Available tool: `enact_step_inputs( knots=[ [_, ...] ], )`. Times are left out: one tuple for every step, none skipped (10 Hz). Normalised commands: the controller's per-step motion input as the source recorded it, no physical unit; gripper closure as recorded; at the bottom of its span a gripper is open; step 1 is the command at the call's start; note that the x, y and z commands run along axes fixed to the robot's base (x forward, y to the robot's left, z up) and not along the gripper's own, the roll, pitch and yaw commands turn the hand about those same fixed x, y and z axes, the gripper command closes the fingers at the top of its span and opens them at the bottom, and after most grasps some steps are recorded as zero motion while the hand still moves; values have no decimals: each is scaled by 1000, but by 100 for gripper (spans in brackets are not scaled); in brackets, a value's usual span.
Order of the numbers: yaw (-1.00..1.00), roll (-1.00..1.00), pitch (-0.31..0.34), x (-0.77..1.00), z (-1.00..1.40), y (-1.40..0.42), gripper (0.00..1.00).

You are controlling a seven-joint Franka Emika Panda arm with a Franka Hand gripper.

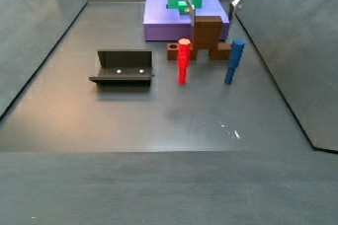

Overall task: Pick up the brown object. Move up. Move to above the board. Insert the brown object.
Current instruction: Pick up the brown object.

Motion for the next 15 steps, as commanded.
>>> enact_step_inputs(
  knots=[
    [-23,0,-40,0,-369,54,0],
    [-17,0,-39,0,-329,31,0],
    [-14,0,-37,0,-306,26,0],
    [0,0,0,0,0,0,0],
    [0,0,0,0,0,0,100],
    [0,0,0,0,0,0,100],
    [0,0,0,0,0,0,100],
    [0,0,0,0,0,0,100],
    [0,0,0,0,0,0,100],
    [0,0,0,0,0,0,100],
    [0,0,0,0,0,0,100],
    [0,0,0,0,0,0,100],
    [0,0,0,0,0,0,100],
    [0,0,0,0,0,0,100],
    [0,0,0,0,0,0,100]
  ],
)
